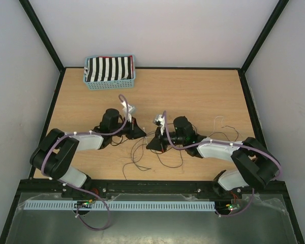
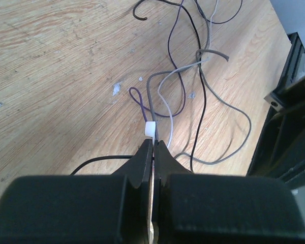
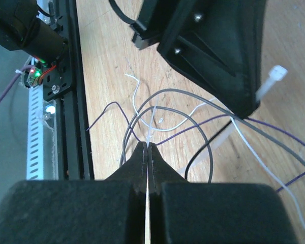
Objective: Zip-tie the wires
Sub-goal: Tie the cable at the center of the board.
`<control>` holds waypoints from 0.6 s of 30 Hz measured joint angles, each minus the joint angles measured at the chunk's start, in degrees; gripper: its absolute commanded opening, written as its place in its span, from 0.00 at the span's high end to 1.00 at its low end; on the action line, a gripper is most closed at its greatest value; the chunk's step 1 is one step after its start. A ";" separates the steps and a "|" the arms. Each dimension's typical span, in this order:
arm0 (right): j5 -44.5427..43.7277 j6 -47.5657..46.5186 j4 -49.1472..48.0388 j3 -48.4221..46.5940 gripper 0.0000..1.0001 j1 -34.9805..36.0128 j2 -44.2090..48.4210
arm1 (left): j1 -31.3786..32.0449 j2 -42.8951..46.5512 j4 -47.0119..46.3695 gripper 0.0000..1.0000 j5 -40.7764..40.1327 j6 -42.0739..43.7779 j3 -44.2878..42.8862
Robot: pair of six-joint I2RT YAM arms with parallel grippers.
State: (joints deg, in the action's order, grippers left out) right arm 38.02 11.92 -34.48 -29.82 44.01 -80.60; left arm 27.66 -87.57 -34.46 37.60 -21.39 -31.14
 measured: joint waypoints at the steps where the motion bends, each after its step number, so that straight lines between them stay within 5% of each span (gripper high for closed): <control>1: 0.42 0.94 0.39 0.07 1.00 -0.33 -0.04 | 0.09 0.39 -1.22 1.00 -0.57 0.42 1.09; 18: 10.27 8.52 9.92 -5.60 1.00 -2.69 -5.57 | 7.08 9.42 -14.99 1.00 -9.18 14.80 9.38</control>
State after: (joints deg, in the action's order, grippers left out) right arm 48.29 20.45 -24.56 -35.42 41.32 -86.17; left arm 34.74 -78.15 -49.45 28.42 -6.59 -21.76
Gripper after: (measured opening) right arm 0.010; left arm 0.003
